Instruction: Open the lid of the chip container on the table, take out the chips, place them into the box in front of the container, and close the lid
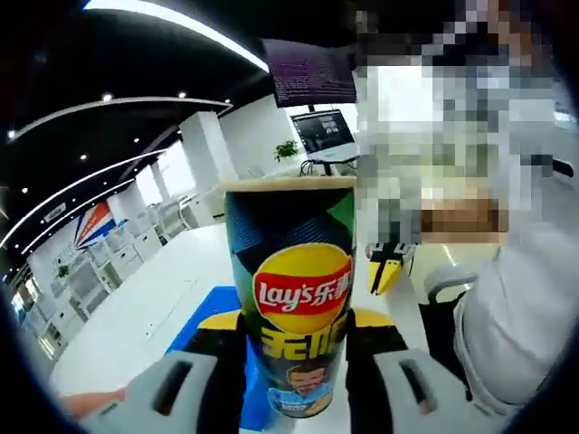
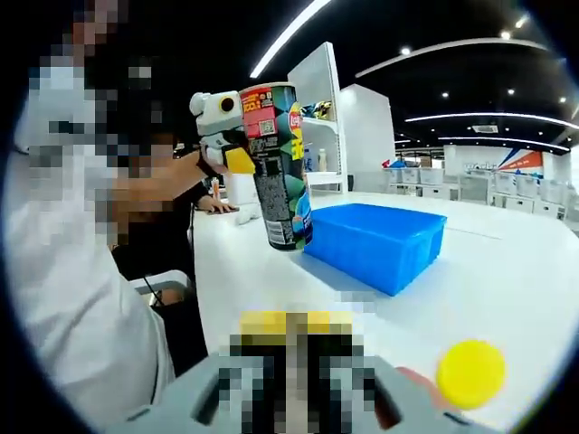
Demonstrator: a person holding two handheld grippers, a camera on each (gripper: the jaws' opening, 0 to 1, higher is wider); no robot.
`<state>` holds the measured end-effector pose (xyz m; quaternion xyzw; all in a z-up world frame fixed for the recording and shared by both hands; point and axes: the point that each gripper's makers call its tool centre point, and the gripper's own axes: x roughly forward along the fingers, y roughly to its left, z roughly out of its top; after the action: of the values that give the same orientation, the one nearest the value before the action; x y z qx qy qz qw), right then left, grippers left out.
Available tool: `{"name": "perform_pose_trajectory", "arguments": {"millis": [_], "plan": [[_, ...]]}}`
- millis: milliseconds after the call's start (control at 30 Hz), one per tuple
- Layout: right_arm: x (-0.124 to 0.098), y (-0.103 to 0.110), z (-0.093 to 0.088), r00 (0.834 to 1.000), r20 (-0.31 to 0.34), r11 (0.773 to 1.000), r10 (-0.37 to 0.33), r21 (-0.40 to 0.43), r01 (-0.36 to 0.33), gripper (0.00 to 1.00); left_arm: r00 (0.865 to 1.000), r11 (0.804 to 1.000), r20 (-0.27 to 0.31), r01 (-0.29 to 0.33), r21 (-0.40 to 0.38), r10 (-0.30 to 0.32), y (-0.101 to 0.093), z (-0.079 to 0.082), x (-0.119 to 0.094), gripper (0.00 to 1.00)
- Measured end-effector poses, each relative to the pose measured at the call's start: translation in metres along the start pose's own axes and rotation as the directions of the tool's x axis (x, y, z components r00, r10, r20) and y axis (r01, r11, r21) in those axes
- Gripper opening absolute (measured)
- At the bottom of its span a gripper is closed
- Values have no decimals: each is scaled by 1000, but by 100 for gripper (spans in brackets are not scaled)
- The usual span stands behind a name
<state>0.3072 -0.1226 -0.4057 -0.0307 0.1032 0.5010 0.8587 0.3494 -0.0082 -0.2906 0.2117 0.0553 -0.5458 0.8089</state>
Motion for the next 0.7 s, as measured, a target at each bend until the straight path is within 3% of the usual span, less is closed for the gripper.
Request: {"name": "perform_pose_trajectory", "arguments": {"millis": [33,100,233,467,700], "plan": [[0,0,0,1000,0,1000,0,-1,0,5,1000,999,16,-24,-28,25,1,0,1,42],[-2,-1,0,1000,1,1000,-4,-1,4,6,998,995,57,-8,-95,13,-5,1,3,42],[-3,-4,0,1000,10,1000,-17,5,17,8,994,993,110,-10,-121,23,-12,-1,7,42],[-3,2,-3,1000,-2,1000,-5,-13,5,8,992,982,121,-19,-186,42,-17,-12,17,42],[-7,-2,-3,1000,12,1000,-22,-2,22,8,992,981,121,-6,-192,30,-28,-24,26,42]]}}
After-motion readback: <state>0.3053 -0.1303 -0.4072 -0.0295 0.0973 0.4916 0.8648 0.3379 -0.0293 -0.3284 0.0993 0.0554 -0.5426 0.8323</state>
